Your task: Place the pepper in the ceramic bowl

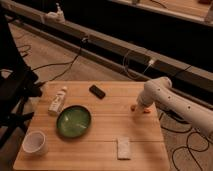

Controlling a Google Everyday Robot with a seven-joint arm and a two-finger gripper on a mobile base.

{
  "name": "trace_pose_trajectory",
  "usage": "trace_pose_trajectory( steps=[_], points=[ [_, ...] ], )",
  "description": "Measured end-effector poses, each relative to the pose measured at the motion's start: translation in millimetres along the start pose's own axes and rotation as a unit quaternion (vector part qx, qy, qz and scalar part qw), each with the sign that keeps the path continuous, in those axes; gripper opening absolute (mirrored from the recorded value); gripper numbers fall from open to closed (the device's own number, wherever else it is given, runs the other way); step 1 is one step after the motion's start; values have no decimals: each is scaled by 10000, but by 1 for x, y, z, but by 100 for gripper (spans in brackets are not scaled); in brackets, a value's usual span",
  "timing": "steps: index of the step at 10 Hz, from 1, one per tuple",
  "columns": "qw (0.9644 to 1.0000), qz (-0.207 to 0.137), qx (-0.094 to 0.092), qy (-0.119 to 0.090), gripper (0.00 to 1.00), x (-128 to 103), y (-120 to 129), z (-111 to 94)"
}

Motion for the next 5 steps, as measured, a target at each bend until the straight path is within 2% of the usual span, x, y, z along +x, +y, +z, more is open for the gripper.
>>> trace_pose_trajectory(
  steps=[2,5],
  points=[
    [9998,144,-4,-105,39,11,-1,11],
    [9999,110,42,-89,9,17,0,9]
  ],
)
